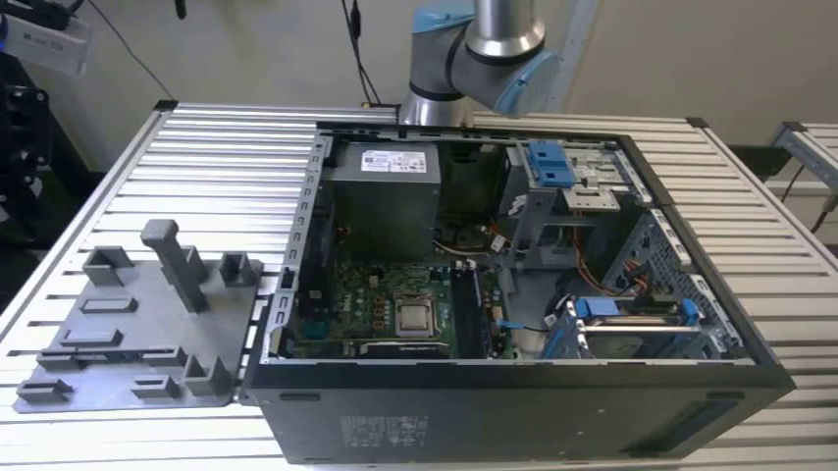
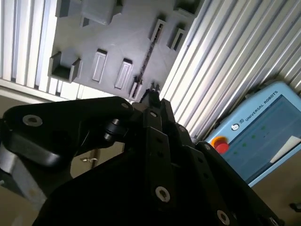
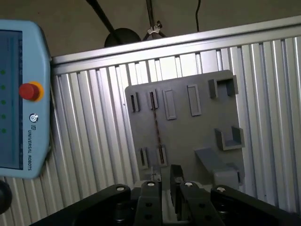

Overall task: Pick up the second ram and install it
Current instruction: 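Pick up the second ram and move it above second insertion slot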

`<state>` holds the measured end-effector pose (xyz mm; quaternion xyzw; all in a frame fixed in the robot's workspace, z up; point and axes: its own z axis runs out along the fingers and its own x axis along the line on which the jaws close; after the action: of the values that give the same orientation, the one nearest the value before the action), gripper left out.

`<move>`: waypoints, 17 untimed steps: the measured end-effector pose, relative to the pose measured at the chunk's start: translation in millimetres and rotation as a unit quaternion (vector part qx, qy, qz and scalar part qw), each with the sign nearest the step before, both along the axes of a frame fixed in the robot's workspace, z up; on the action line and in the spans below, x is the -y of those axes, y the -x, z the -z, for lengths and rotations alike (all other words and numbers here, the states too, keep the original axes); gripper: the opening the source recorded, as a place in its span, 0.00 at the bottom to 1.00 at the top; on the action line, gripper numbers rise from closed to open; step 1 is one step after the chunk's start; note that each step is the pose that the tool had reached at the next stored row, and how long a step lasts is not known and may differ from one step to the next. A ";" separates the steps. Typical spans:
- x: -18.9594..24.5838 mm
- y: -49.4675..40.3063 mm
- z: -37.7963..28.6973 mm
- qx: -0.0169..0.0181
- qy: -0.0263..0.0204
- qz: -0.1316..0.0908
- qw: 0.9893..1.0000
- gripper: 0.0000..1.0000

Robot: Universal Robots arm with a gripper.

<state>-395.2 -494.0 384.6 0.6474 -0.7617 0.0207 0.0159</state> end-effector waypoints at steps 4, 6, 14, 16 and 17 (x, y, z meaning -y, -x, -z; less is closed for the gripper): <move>0.0 0.0 0.0 0.000 0.000 0.000 1.000 0.36; 0.0 0.0 0.0 0.000 0.000 0.000 1.000 0.36; 0.0 0.0 0.0 0.000 0.000 0.000 1.000 0.36; 0.0 0.1 0.1 0.000 -0.005 0.000 1.000 0.36; 0.0 0.1 0.2 0.000 -0.012 0.000 1.000 0.36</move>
<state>-395.3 -493.9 384.4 0.6479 -0.7616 0.0118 0.0083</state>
